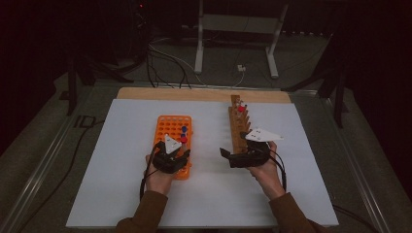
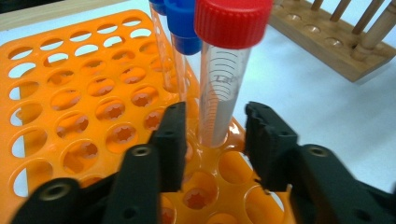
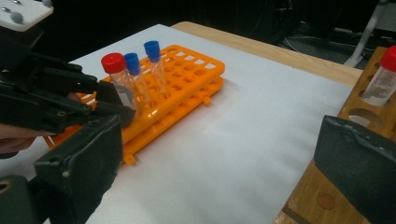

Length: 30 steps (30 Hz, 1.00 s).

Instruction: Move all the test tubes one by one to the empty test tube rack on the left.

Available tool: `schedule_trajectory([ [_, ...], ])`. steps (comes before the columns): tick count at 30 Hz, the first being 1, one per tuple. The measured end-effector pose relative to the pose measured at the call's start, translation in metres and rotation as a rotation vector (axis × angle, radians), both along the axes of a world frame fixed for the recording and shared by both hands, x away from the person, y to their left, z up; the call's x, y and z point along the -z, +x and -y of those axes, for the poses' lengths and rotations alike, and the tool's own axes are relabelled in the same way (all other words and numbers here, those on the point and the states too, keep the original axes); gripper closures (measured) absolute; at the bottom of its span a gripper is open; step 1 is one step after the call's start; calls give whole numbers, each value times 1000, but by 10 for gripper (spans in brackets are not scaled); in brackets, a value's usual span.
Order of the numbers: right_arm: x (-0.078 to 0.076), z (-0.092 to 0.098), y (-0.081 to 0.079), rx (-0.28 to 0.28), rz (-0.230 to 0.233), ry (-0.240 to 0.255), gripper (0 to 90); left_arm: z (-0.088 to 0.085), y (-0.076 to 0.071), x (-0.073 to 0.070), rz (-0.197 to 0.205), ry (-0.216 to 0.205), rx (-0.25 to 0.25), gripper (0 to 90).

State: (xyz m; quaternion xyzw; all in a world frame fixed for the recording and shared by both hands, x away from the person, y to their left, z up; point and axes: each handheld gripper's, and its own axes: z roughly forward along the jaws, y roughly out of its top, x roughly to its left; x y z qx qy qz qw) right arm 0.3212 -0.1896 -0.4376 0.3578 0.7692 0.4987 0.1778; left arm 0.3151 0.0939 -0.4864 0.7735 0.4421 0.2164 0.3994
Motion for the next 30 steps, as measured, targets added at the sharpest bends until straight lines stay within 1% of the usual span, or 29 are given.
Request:
schedule_trajectory([
  [1,0,0,0,1,-1,2,17,-1,-1,-1,5,-5,2,527],
  [5,-2,3,0,7,2,6,17,-8,-5,-8,31,-55,-3,400],
  [11,-3,6,2,18,10,4,17,-21,-10,-17,71,-87,-17,208],
  [13,-4,7,4,24,11,3,17,-24,-11,-19,84,-100,-24,159],
  [14,-4,8,4,27,12,5,17,-26,-12,-20,91,-109,-23,152],
  [16,-6,9,5,32,16,4,17,-29,-13,-21,98,-119,-26,99],
  [18,-7,11,7,37,19,0,17,-32,-14,-21,101,-144,-26,54],
  [19,-7,11,7,40,22,-4,17,-34,-14,-21,100,-149,-29,20],
  [22,-10,13,10,49,28,-2,17,-37,-15,-21,121,-163,-44,2],
  [24,-12,14,13,53,31,-2,17,-40,-16,-22,135,-169,-41,2],
  [26,-14,15,16,59,33,1,17,-42,-17,-23,150,-160,-49,3],
  [28,-16,15,19,62,33,1,17,-44,-18,-24,147,-160,-55,4],
  [30,-17,16,23,66,36,1,17,-46,-19,-25,158,-161,-62,6],
])
